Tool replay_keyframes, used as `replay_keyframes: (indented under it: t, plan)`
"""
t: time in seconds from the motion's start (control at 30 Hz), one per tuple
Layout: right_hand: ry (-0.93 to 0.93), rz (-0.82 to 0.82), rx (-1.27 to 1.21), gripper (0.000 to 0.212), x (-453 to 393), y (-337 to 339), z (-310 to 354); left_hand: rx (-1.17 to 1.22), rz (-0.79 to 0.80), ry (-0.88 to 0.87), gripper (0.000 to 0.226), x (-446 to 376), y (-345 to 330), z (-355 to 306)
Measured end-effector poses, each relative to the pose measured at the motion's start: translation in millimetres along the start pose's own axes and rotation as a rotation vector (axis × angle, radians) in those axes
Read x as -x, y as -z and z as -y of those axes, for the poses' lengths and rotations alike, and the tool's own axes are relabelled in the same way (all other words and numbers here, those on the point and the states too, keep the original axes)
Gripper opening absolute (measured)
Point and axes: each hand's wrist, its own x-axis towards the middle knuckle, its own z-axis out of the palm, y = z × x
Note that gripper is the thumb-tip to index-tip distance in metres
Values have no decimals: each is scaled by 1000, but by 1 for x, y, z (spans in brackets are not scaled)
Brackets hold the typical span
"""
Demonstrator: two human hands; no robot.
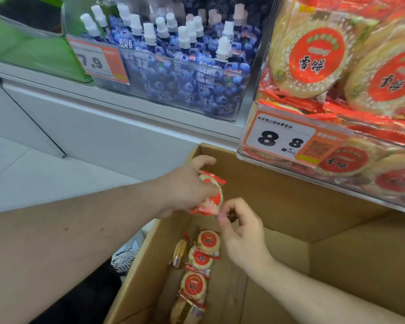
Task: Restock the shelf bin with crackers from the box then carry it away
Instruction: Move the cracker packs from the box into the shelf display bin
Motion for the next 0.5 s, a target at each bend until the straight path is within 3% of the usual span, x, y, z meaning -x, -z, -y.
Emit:
replay_keyframes:
  t: [0.1,0.2,0.3,0.4,0.5]
  plan:
    - [-37,-50,-23,23,0,1,-5,-22,-94,-68,46,-2,3,-3]
    - [-482,-135,93,16,-1,-3,-64,-82,-95,-116,47,1,6,-3]
    - [-870,1,372,13,5,-18,-119,-112,-71,-134,49,1,9,2]
    - [-1098,147,376,32,8,-38,-146,-104,-67,-117,50,-3,12,8]
    - [-1177,223,336,54,7,-54,-162,-103,-57,-99,50,-7,13,13]
